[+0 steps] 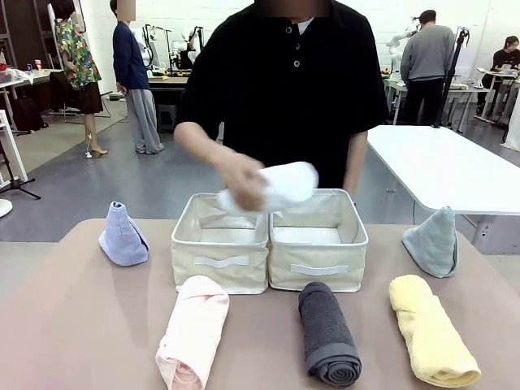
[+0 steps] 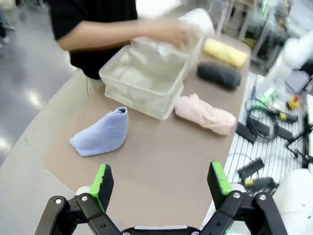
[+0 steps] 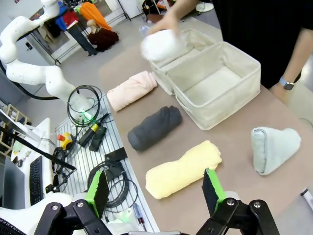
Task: Sort the towels based on their folding style.
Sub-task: Pick up one triangle-folded towel and place it in the left Fabric basket.
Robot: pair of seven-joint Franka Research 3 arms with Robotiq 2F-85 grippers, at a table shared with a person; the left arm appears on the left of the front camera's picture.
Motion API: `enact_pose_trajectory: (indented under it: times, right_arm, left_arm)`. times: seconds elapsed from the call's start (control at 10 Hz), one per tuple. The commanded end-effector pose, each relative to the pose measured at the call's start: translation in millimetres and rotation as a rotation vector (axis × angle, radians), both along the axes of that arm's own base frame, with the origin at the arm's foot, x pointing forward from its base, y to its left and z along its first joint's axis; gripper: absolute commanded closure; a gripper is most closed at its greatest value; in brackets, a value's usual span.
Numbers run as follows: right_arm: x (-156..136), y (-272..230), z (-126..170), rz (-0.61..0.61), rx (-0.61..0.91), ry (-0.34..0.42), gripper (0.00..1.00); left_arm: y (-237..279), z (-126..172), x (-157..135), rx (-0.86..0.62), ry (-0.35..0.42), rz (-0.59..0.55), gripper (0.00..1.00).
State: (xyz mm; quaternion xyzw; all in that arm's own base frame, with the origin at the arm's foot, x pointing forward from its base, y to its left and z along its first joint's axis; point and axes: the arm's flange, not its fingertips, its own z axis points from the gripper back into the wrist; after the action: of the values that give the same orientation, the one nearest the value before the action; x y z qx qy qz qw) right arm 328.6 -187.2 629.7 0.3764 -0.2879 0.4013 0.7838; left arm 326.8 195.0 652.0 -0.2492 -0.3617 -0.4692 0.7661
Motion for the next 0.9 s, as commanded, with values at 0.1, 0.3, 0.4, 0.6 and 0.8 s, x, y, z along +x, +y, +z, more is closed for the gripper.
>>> enact_pose_trajectory:
  times: [0.1, 0.3, 0.4, 0.6, 0.8]
  right_arm:
    - [0, 1, 1, 0.01, 0.015, -0.012, 0.0]
    - [0, 1, 1, 0.01, 0.015, -0.012, 0.0]
    - [0, 1, 1, 0.01, 0.015, -0.012, 0.0]
    - [0, 1, 1, 0.01, 0.015, -0.012, 0.0]
    - [0, 1, 1, 0.01, 0.015, -0.012, 0.0]
  left_arm:
    - [-80, 11, 65, 0.537, 0.156, -0.08, 0.0]
    - [-124, 9, 85, 0.625, 0.313, 0.007, 0.0]
    - [-148, 4, 91, 0.641, 0.368, 0.08, 0.0]
    - [-198, -17, 103, 0.668, 0.405, 0.297, 0.0]
    - [-231, -47, 128, 0.609, 0.409, 0.561, 0.0]
